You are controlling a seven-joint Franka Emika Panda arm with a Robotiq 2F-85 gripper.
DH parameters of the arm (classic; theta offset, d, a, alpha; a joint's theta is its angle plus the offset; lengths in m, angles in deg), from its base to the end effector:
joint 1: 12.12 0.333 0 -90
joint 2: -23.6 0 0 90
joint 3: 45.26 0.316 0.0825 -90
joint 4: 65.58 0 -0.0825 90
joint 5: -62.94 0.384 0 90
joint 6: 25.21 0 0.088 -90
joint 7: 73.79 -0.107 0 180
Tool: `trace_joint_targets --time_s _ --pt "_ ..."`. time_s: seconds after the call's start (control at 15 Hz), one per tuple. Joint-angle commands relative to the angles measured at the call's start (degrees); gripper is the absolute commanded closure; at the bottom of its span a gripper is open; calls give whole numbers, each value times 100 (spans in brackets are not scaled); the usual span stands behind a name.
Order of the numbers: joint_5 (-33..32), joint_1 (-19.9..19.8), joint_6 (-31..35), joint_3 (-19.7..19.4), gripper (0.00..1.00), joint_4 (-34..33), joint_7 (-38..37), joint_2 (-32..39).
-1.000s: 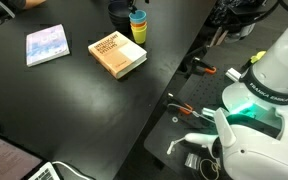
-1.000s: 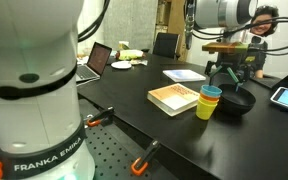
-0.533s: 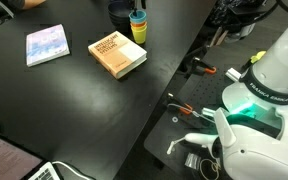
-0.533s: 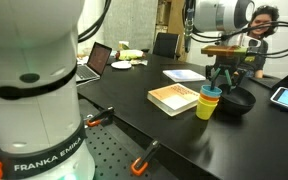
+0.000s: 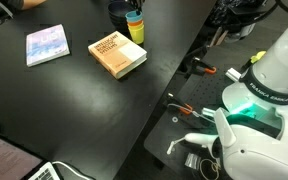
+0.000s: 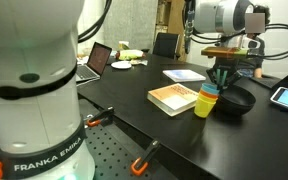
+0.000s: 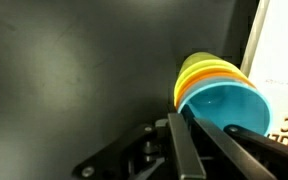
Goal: Unstack the stacked up plastic cups
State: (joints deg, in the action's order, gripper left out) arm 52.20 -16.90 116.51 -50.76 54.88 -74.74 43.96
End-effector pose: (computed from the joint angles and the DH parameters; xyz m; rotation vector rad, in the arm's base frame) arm 0.5744 -0.1029 0.2503 2.9897 -0.0647 0.0043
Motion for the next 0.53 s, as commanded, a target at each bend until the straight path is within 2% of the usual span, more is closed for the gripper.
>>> trace_joint_targets --time_s 0.0,0.33,0.47 --pt "184 -16 20 38 98 32 194 -112" --pt "142 11 -212 2 99 161 191 -433" --pt "336 -71 -91 53 99 239 275 -554"
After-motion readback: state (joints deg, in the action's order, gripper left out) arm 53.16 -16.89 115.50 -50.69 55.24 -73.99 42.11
